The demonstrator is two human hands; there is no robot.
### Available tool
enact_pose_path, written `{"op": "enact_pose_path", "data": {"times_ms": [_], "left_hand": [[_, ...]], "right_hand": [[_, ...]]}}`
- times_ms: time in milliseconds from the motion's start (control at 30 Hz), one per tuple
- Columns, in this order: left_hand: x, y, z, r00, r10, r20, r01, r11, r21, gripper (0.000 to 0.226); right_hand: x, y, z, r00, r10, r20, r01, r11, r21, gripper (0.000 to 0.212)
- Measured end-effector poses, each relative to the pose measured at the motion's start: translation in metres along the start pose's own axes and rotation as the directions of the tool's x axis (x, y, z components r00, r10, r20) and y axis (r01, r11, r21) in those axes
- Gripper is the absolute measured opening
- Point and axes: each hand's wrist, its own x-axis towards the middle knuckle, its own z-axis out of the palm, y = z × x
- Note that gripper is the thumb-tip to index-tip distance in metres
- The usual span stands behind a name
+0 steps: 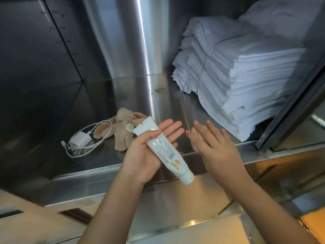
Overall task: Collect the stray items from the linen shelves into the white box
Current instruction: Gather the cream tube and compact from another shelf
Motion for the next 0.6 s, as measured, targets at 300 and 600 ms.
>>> {"op": "enact_pose_path", "data": {"times_ms": [300,600], "left_hand": [[0.05,0.024,0.016,0.957,0.26,0.131,-0.291,0.861,0.418,0.046],[0.097,0.031,-0.007,0.839,0.068,0.539,-0.528,-0.129,0.839,0.047]], "right_hand": [[0.02,0.026,0.02,0.999,0.034,-0.031,-0.034,0.999,0.002,0.048],[0.037,0.045,0.048,1.0,0.025,0.013,-0.024,0.999,-0.042,0.039]]}}
